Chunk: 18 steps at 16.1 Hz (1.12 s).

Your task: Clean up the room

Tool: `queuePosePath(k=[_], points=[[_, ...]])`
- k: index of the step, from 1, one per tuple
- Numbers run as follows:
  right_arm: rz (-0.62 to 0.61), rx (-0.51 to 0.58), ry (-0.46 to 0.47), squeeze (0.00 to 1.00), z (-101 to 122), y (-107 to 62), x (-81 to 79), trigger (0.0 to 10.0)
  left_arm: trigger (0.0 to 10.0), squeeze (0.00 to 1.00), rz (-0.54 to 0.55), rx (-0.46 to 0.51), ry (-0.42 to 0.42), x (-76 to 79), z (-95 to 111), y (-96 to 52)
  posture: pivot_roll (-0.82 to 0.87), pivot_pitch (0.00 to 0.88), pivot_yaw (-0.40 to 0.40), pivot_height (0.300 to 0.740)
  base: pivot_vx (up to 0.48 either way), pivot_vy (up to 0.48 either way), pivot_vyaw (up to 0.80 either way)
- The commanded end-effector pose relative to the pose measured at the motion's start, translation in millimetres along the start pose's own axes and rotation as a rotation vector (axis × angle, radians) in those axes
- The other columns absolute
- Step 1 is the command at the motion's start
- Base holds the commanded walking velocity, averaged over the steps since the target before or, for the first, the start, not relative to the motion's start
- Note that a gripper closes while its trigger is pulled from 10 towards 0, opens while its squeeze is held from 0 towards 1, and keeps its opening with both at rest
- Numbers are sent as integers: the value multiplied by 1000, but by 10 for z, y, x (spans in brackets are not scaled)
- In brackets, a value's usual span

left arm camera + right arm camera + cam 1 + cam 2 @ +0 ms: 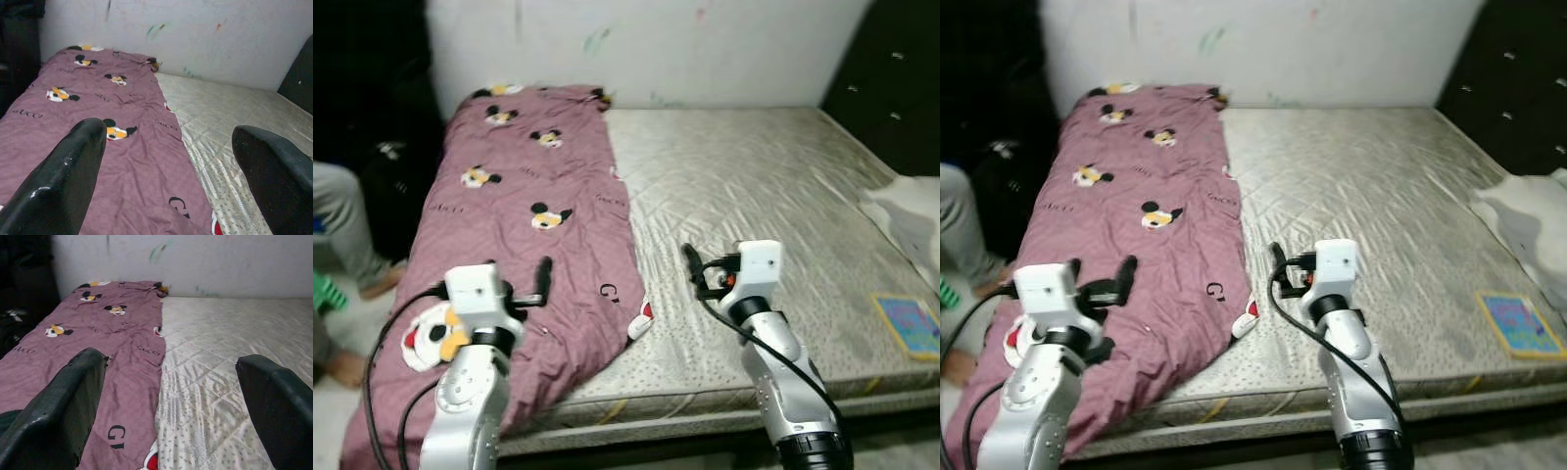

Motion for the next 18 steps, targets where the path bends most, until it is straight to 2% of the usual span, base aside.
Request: queuePosePath(k=[1,11,18], points=[[-20,-7,-14,0,-22,-19,91,10000,10000,0,-10,-13,-11,67,-37,7,-90,0,-17,740,0,480,0],[-7,-14,-19,0,-40,-16,78,10000,10000,0,12,-9,7,33,-28,1,-86,0,-18,740,0,472,0],[1,-4,-38,0,-26,-14,71,10000,10000,0,21,-5,21,25,-18,-2,-84,0,-18,740,0,0,0]])
Point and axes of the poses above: a point about 5 cm out from each wrist's last joint towards the gripper, its own y axis pointing out of the wrist towards the gripper, its own z axis along the axis of the wrist's last joint, x = y × z, the point moved 3 cm from there along y, pointing out of the wrist towards the gripper, and after that the axes turned 11 degrees about -y, right-handed, at the moved point
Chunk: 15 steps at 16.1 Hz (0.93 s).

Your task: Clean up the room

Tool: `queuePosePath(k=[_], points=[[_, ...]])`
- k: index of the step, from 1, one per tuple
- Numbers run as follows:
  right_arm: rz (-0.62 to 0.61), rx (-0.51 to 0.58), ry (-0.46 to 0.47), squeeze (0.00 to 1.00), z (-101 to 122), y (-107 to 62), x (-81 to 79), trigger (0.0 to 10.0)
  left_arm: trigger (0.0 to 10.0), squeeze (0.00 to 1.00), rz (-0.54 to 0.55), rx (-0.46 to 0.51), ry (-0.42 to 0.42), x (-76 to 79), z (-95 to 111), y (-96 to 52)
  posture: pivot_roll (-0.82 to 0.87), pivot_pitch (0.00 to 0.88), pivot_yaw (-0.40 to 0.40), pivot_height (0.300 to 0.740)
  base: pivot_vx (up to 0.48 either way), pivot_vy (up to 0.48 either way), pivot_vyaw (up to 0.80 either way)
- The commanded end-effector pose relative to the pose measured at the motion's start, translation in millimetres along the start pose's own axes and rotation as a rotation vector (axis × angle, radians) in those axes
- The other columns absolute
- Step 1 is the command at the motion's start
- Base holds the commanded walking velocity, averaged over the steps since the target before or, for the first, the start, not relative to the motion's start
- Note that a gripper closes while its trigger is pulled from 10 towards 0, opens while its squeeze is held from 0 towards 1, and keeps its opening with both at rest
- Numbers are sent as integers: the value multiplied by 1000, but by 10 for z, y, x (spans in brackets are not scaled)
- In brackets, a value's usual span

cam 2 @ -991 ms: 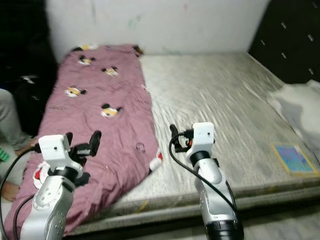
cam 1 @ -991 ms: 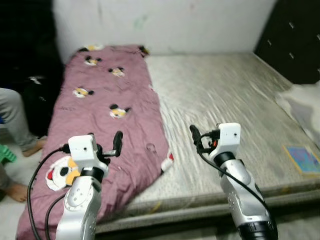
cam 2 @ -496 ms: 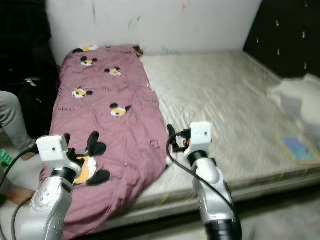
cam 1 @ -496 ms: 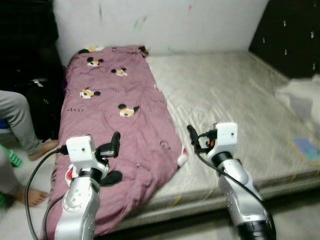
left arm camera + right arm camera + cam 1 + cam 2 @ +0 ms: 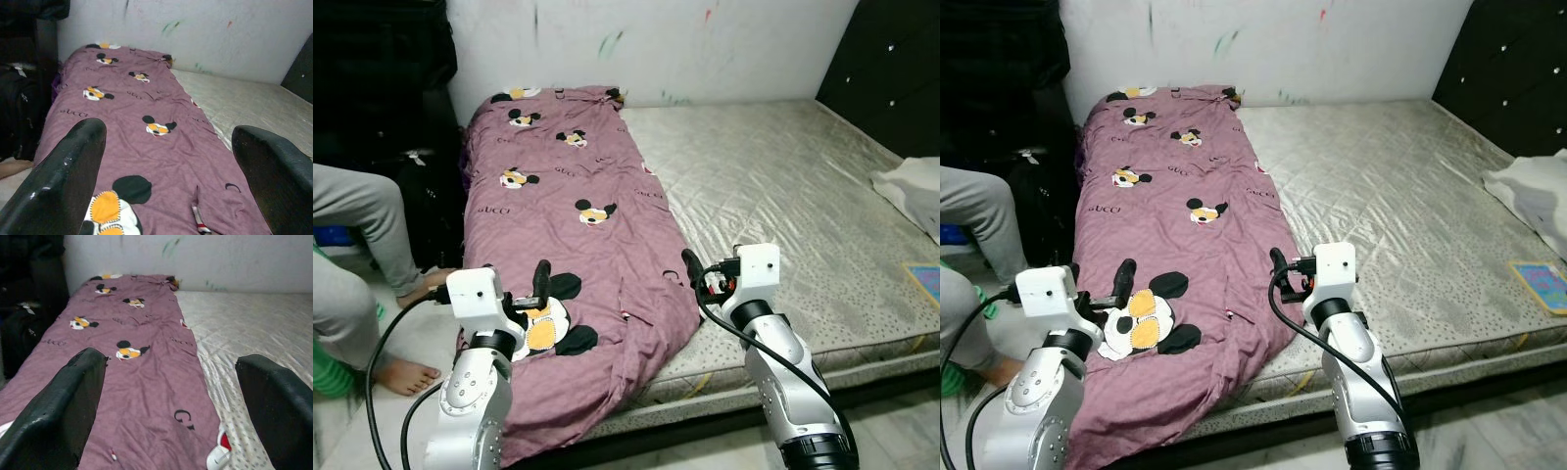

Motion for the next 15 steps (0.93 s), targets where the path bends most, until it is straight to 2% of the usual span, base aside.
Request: queuePosePath(k=[1,4,15], points=[[-19,13,-20,0,32,-3,63,10000,10000,0,-6,3,10,37,12,9,-84,0,-18,740,0,0,800],[-16,12,-25,0,29,-2,60,10000,10000,0,-4,2,11,32,10,6,-84,0,-19,740,0,0,794],[-30,-7,-4,0,-4,-10,78,10000,10000,0,-32,7,-13,48,33,-16,-81,0,-20,740,0,0,0]])
Point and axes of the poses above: a point about 5 cm out from each wrist's last joint towards the gripper, its own y axis pointing out of the wrist towards the gripper, its own z axis along the axis of the wrist's last joint, x = y × z, the point moved 3 cm from there along y, pointing out of the wrist towards the gripper, and after that the axes turned 11 degrees about -y, right-handed, at the moved point
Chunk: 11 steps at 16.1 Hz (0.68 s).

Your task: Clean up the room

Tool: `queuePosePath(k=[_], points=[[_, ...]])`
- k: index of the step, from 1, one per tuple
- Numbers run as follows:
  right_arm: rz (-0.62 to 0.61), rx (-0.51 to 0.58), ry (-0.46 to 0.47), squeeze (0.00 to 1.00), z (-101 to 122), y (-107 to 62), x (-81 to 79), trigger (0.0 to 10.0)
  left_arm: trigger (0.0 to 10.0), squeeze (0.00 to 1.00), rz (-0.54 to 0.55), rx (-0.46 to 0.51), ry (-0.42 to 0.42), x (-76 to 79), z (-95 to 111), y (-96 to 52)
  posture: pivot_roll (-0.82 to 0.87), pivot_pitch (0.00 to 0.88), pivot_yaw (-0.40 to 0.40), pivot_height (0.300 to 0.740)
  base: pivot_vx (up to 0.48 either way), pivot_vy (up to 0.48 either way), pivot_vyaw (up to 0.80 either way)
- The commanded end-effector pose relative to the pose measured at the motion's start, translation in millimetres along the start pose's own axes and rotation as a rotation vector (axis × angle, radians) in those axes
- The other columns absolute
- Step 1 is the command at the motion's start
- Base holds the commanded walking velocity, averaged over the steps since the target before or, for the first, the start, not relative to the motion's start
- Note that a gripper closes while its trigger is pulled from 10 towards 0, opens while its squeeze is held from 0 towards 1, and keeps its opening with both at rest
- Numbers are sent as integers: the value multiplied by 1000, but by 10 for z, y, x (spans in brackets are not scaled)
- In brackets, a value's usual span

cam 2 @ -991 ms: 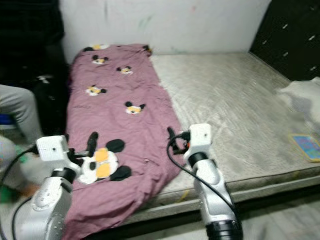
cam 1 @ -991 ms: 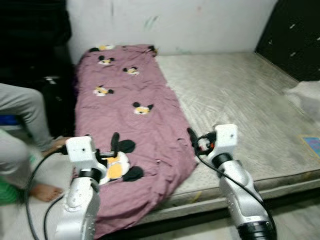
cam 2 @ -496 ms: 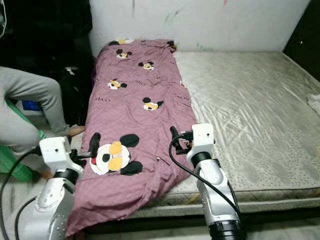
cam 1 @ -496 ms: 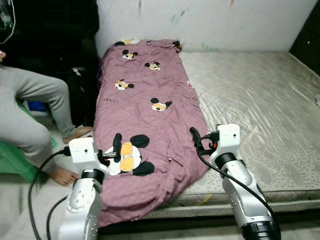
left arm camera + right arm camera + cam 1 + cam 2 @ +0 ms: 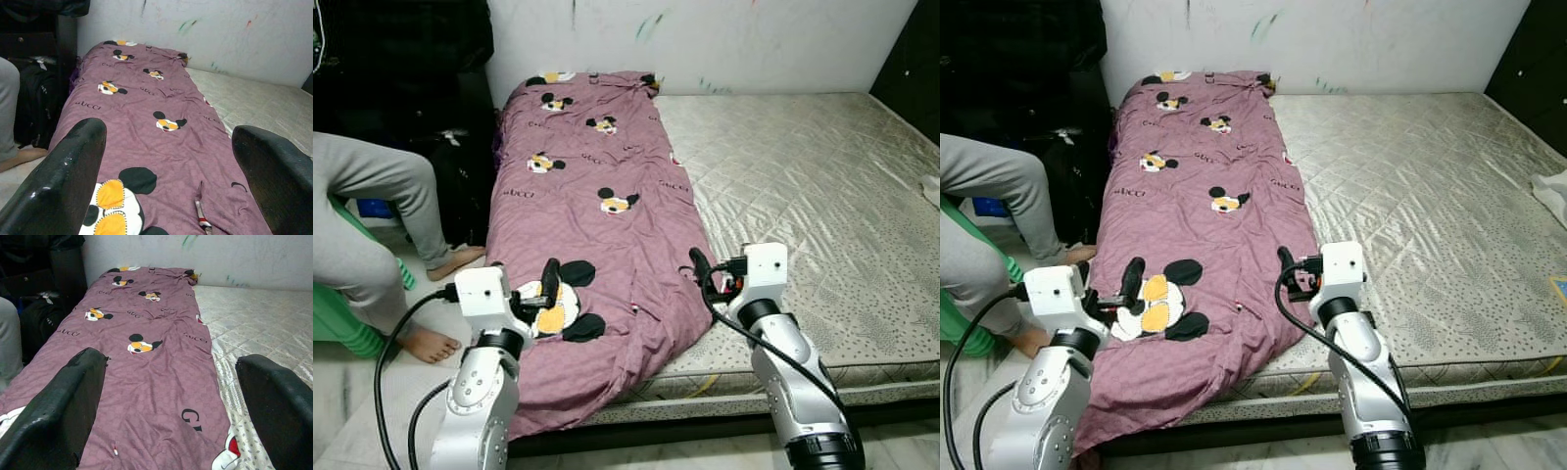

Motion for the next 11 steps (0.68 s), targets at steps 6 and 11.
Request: queuePosePath(k=[6,11], points=[[-17,-36,8,0,-63,-79,62,10000,10000,0,15,-5,15,-59,26,-106,-71,28,-21,740,0,0,0],[-6,-58,13,0,-114,-153,51,10000,10000,0,24,-26,29,-92,10,-152,-70,51,-18,691,0,0,0]])
Point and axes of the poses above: a point about 5 cm out from each wrist's last joint towards the gripper, its own y axis pointing out of the wrist towards the gripper, its own z axis along the axis of the wrist's last joint, x = y × z, the point moved 3 cm from there along y, pointing out of the wrist towards the gripper, and after that the axes turned 11 degrees about -y, right-handed, at the moved point
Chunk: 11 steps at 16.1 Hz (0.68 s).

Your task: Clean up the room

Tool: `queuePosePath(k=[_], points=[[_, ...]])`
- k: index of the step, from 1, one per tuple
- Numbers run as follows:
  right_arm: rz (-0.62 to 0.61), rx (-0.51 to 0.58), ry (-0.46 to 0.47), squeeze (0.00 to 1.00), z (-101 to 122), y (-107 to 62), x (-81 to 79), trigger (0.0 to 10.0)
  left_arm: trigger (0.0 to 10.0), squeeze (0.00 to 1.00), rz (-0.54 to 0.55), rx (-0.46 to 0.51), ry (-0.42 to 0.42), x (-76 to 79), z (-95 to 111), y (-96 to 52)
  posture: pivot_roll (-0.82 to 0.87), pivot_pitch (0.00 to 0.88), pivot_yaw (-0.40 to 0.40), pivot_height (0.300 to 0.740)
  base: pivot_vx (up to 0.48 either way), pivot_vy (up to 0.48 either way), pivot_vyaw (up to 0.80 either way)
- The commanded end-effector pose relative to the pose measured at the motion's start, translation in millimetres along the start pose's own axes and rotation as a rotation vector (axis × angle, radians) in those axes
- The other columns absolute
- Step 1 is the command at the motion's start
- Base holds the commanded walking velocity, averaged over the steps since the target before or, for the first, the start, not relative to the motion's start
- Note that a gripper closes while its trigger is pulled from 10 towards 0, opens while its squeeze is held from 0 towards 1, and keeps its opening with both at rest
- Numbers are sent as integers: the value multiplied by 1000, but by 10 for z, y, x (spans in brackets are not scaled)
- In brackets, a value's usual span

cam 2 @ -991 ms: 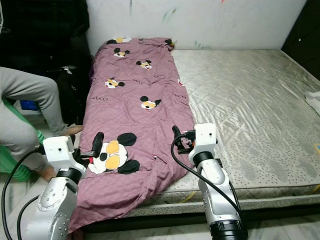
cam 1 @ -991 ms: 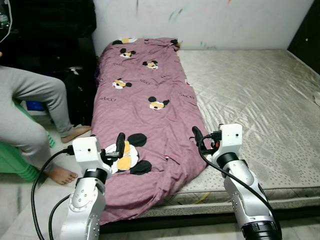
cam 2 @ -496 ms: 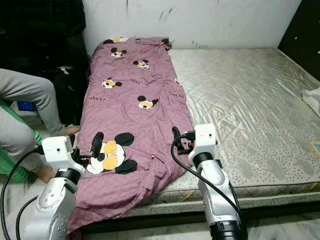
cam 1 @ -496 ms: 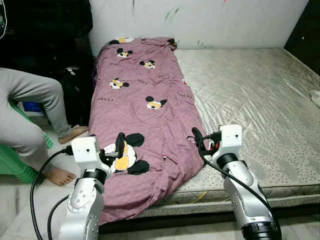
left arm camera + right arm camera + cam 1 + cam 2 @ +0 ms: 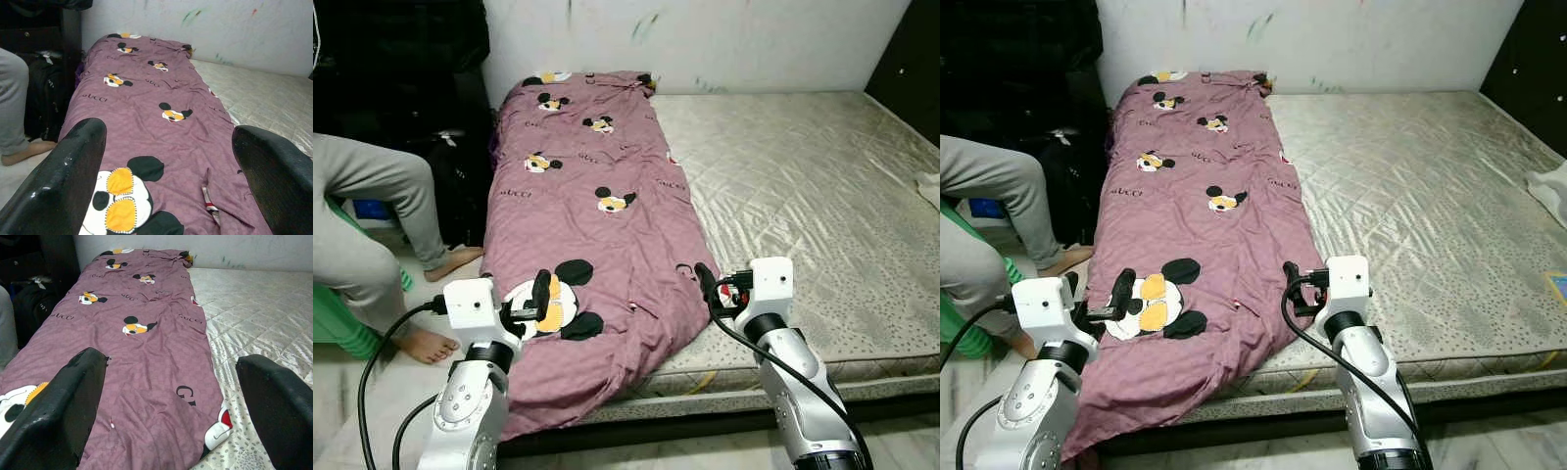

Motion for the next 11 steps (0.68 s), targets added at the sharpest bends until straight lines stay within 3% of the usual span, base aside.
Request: queuePosePath(k=[1,5,11], points=[[-2,5,3,0,25,-19,14,10000,10000,0,-2,-3,7,-4,15,-18,-70,54,-17,681,0,0,0],[1,4,2,0,29,-25,13,10000,10000,0,-2,-9,8,5,13,-20,-75,60,-17,636,0,0,0],[18,14,-1,0,58,-3,9,10000,10000,0,14,-7,13,-11,0,-3,-81,61,-22,636,0,0,0]])
Point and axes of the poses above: a point about 5 cm out from each wrist's last joint towards the gripper, its own y axis pointing out of the wrist towards the gripper, its own z axis along the axis of the wrist's last joint, x = y × z, the point moved 3 cm from there along y, pointing out of the wrist towards the gripper, and after that the axes turned 11 degrees about -y, right-handed, at the moved point
